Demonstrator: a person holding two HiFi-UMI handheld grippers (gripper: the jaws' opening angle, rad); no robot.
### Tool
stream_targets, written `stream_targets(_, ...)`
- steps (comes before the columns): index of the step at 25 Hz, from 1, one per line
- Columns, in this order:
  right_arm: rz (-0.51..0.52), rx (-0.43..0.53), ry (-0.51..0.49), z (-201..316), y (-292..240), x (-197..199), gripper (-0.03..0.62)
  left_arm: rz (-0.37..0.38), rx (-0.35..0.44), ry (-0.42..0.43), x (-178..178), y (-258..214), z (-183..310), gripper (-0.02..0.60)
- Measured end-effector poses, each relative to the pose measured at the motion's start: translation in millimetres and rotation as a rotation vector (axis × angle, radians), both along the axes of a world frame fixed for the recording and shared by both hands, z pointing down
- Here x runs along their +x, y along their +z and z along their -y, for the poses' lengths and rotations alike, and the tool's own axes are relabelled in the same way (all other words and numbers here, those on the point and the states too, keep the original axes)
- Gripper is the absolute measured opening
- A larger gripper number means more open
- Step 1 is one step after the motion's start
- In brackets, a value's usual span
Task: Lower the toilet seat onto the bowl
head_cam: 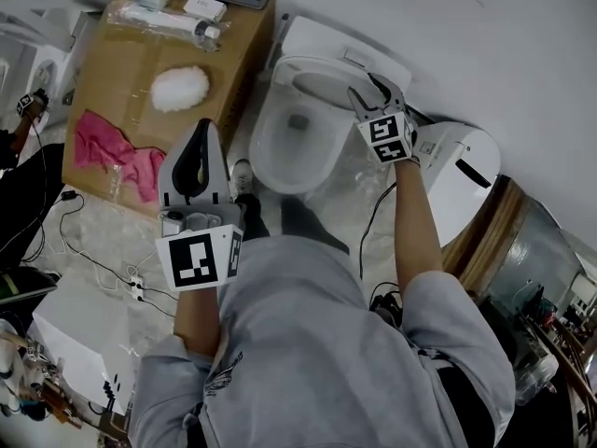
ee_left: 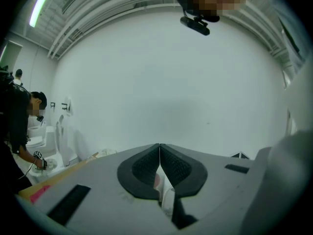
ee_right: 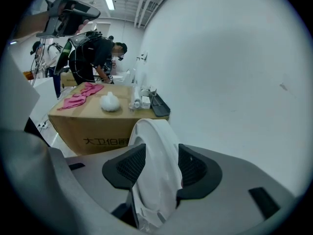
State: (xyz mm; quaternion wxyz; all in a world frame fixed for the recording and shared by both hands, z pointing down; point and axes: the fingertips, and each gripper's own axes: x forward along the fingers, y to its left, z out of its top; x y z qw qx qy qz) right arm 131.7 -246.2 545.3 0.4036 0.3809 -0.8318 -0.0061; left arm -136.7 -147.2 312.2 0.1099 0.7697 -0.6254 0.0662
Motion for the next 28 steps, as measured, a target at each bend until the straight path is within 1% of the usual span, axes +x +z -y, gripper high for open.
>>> stream_targets(4,-0.009,-0.014,0.001,1,9,0,0.184,0.003,-0.005,-0.014,-6,3,-5,0.000)
stream_targets(9,-0.003,-0.007,0.007,-1,10,-2,0.184,0.002,-0.003,-0.023,-9,4,-9,0.000)
stream_targets(28,0.011,-0.009,0.014,-33,7,-10,0.184,-0.012,0.006,-0.004,-4,1,-21,0.000)
